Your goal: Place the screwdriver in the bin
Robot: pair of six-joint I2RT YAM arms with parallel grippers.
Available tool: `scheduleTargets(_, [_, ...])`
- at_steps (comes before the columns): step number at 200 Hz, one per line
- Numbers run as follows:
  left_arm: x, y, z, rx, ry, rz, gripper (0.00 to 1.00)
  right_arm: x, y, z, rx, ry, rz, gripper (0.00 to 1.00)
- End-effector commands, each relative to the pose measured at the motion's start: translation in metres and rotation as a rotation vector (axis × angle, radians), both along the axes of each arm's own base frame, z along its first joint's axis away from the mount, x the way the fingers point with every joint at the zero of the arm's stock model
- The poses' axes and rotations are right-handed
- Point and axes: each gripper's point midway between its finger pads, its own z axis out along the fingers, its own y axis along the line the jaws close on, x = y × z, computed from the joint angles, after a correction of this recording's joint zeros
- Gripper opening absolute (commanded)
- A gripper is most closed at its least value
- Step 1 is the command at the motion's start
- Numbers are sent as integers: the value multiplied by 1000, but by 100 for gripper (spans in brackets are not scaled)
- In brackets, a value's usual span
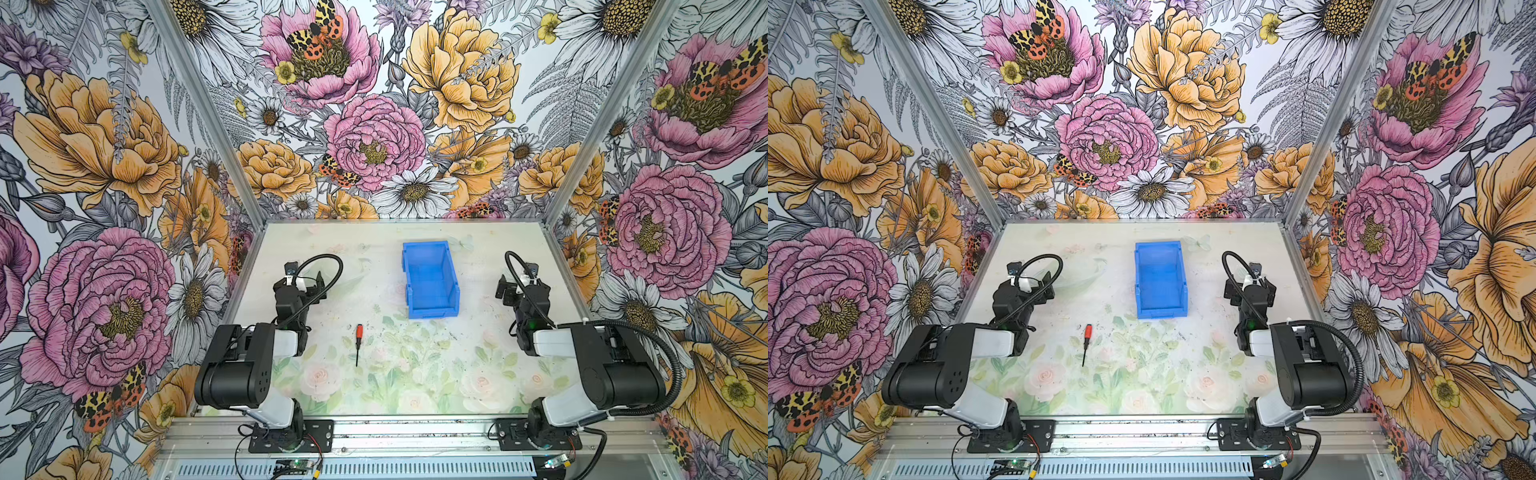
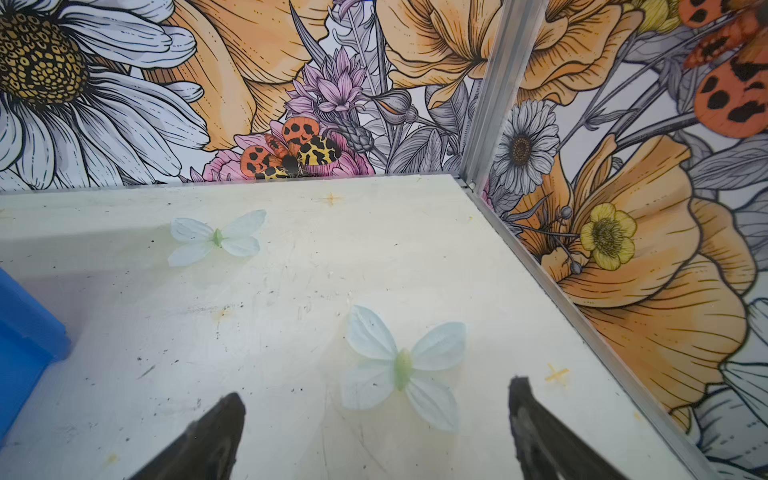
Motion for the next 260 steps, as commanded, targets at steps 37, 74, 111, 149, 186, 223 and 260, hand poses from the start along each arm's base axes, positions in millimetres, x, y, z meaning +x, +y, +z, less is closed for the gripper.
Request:
scheduleTargets(37, [-1, -2, 2, 1, -14, -19, 99, 3, 4, 5, -1, -21, 20, 100])
scheduleTargets(74, [-1, -1, 2, 1, -13, -18, 99, 3, 4, 5, 3, -21, 24, 100])
scheduleTargets(111, [-1, -2, 2, 0, -13, -21, 99, 3, 3, 5, 6, -21, 24, 100])
scheduleTargets(149, [0, -2, 2, -2, -12, -19, 99, 3, 3, 5, 5, -20, 25, 99])
scheduleTargets(186, [0, 2, 3, -11, -15, -10, 99, 3, 3, 5, 4, -24, 25, 99])
scheduleTargets(223, [-3, 4, 22, -12, -4, 13, 99, 0, 4, 25, -13, 6, 2, 100])
scheduleTargets(260, [-5, 13, 30, -105, 196, 115, 99, -6, 6, 35, 52, 164, -32, 99])
